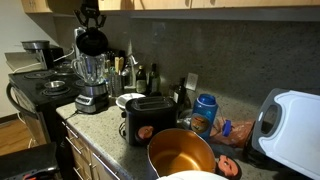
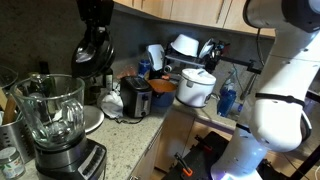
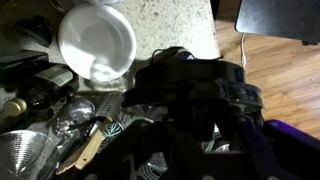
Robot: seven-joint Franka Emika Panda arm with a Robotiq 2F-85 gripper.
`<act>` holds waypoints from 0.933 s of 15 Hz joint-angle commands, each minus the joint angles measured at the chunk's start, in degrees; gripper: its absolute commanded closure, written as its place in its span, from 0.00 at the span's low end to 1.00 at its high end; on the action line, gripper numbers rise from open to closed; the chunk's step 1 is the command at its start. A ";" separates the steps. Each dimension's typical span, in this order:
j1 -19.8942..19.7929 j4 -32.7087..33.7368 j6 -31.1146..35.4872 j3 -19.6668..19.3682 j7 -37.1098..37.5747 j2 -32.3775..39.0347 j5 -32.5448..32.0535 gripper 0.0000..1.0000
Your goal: Put the black lid on the top of the blender
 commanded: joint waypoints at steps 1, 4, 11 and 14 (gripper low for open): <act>1.41 6.56 -2.67 1.16 1.02 4.17 -0.10 0.84; 2.68 9.67 -2.94 1.91 0.96 6.80 -0.23 0.84; 4.77 15.06 -1.45 2.75 0.82 11.52 2.00 0.84; 4.64 15.85 -0.24 2.83 0.52 12.10 4.57 0.84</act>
